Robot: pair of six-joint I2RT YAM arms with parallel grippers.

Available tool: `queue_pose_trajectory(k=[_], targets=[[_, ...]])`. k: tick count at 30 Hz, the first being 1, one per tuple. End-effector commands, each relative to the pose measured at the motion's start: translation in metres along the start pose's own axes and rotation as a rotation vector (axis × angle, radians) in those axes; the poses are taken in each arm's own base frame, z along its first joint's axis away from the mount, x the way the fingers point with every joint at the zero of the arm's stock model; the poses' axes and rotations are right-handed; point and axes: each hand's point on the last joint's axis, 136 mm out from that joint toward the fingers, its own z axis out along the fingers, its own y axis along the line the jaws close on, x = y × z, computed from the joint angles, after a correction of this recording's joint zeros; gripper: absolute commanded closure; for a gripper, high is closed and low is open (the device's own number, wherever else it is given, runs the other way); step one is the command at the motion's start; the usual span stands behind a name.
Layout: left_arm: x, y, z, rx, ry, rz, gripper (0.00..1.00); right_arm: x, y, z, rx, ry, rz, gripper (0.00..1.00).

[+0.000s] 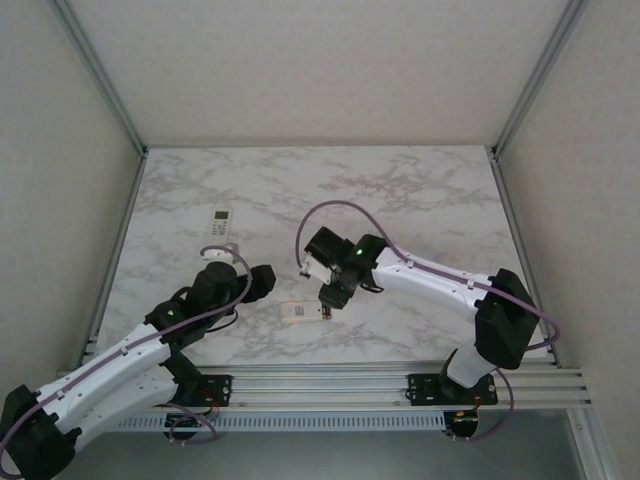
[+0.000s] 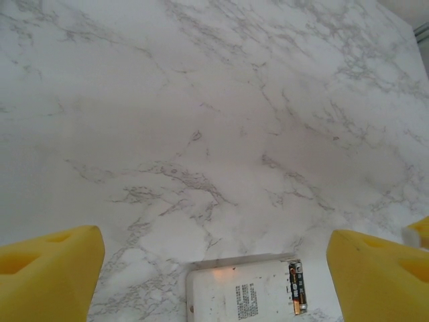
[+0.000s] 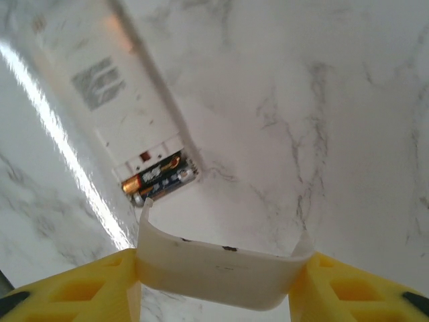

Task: Load the batteries into the remote control

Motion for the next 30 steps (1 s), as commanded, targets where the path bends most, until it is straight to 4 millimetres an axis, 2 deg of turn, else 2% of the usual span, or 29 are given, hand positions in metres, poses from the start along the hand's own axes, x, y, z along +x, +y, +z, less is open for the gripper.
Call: queue_pose_trajectory(k=[1,4,8,11,14,21,30], targets=[[-0.014,-0.002,-0.007,0.002,-0.043,0.021,0.14,0.014,-0.006,0.014,0.053,0.077,-0.273,0.48],[-0.016,-0.002,-0.008,0.004,-0.052,0.029,0.14,0.019,-0.002,0.023,0.030,0.097,-0.383,0.48],[-0.014,0.002,-0.006,-0.002,-0.056,0.037,0.14,0.014,0.020,0.025,-0.087,0.041,-0.469,0.49],[-0.011,0.006,-0.004,-0.010,-0.055,0.035,0.14,0.011,0.035,0.027,-0.156,0.014,-0.517,0.49],[-0.012,0.009,-0.005,-0.018,-0.066,0.031,0.14,0.012,0.042,0.033,-0.201,0.029,-0.523,0.49],[-0.022,0.010,-0.012,-0.024,-0.115,0.021,0.14,0.015,0.045,0.054,-0.223,0.094,-0.549,0.48],[-0.018,0.008,-0.008,-0.014,-0.094,0.007,0.13,0.010,0.041,0.066,-0.212,0.126,-0.615,0.46]])
